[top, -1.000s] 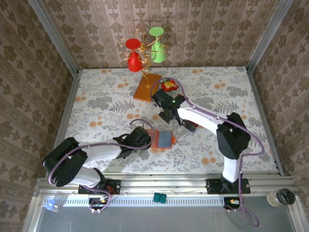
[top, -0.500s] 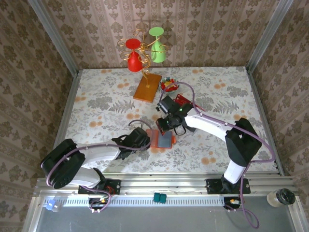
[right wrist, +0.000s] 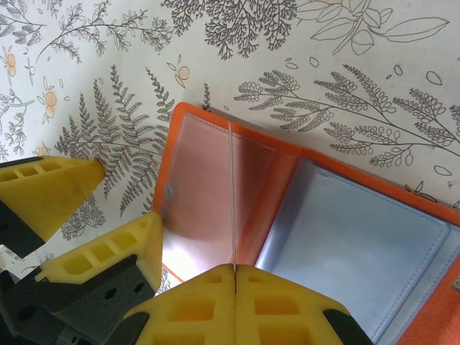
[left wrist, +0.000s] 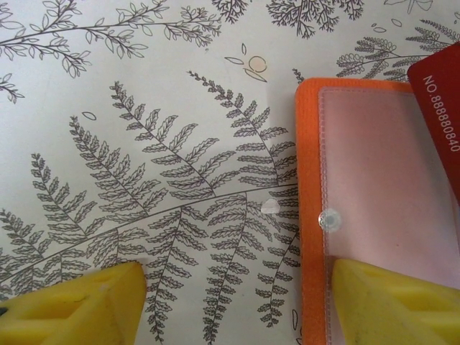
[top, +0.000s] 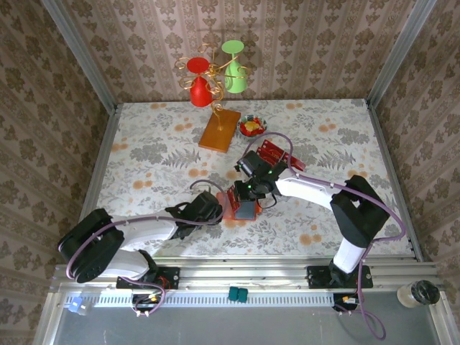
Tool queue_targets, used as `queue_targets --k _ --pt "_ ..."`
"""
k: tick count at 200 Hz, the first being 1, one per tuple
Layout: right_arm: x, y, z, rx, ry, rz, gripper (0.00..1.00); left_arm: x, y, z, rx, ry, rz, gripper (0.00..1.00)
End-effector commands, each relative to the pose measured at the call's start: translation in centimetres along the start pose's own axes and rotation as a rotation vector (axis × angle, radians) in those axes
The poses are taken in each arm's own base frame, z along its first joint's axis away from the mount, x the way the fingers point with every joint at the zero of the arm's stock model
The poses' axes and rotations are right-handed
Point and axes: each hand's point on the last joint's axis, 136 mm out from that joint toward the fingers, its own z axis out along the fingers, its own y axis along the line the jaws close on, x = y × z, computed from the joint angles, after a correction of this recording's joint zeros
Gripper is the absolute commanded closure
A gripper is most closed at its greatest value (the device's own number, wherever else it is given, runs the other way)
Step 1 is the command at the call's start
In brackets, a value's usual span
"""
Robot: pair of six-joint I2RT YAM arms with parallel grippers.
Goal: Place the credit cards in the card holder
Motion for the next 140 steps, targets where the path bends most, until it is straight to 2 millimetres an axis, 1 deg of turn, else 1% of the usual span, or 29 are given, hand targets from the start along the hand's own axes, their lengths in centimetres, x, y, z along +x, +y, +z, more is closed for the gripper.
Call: queue_targets --k 1,30,78,140 --pt "0.5 0.2 0.7 -0.020 0.022 0.021 1.00 2.2 1.6 -0.1 -0.052 0.061 0.009 0.30" --pt "0.8 -0.3 1.3 -0.009 0.040 0.018 1.00 1.9 1.5 -0.6 -0.046 0.050 0.003 0.30" --pt "1.4 -1.2 2.0 0.011 0.065 0.018 1.00 0.3 1.1 -1.7 -0.038 0.013 0.024 0.28" --pt "1.9 -1.7 2.3 0.016 0.074 0.022 1.00 -0.6 -0.3 -1.1 -0.017 0.017 0.074 0.26"
